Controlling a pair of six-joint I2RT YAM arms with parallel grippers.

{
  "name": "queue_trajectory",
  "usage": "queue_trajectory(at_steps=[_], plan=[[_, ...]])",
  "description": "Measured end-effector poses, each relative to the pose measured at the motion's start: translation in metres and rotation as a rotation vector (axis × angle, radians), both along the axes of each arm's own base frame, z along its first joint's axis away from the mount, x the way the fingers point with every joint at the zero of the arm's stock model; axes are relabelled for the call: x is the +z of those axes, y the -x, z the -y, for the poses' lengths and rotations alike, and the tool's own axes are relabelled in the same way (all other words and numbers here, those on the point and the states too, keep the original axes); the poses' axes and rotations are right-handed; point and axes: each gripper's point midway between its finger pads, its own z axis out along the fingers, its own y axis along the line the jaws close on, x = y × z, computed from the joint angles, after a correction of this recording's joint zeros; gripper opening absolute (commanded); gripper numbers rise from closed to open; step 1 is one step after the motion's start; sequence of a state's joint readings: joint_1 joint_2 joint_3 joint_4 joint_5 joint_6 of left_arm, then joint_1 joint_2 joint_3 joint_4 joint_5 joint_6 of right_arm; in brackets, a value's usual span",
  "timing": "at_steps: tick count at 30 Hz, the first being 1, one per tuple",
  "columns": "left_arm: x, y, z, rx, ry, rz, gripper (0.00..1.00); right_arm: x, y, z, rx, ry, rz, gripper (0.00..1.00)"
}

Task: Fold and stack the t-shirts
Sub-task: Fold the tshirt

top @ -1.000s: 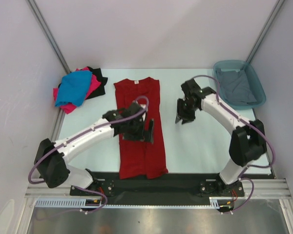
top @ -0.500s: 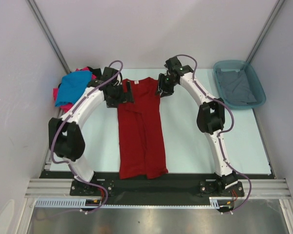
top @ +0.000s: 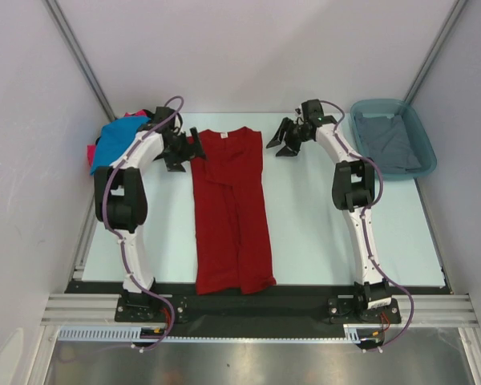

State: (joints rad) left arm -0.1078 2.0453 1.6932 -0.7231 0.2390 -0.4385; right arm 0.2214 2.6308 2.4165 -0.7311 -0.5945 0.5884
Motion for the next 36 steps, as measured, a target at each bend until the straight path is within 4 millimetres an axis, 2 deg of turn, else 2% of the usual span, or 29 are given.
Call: queue_trajectory(at_steps=[4,6,11,16,22,30,33,36], plan=[[-0.015,-0.02,-0.012,0.047,0.055,0.0,1.0,-0.019,-0.013,0.008,-0.029,-0.085,-0.028,0.6],[-0.02,-0.032,-0.015,0.057,0.078,0.003,1.0,-0.019,-0.017,0.009,-0.032,-0.147,-0.042,0.6],[-0.031,-0.068,-0.004,0.048,0.155,0.04,1.0,-0.018,-0.03,0.005,-0.042,-0.269,-0.04,0.6],[-0.042,-0.084,0.005,0.076,0.268,0.044,1.0,-0.017,-0.036,-0.005,-0.028,-0.37,-0.046,0.6],[-0.038,-0.108,-0.002,0.118,0.35,0.074,1.0,-0.018,-0.039,-0.015,-0.016,-0.427,-0.049,0.6],[-0.038,-0.113,-0.013,0.14,0.356,0.087,1.0,-0.018,-0.028,-0.045,0.047,-0.454,-0.051,0.59],[-0.038,-0.108,-0.013,0.136,0.35,0.088,1.0,-0.019,-0.02,-0.059,0.075,-0.449,-0.054,0.59],[-0.038,-0.097,-0.014,0.133,0.337,0.075,1.0,-0.022,-0.011,-0.071,0.103,-0.436,-0.058,0.53]])
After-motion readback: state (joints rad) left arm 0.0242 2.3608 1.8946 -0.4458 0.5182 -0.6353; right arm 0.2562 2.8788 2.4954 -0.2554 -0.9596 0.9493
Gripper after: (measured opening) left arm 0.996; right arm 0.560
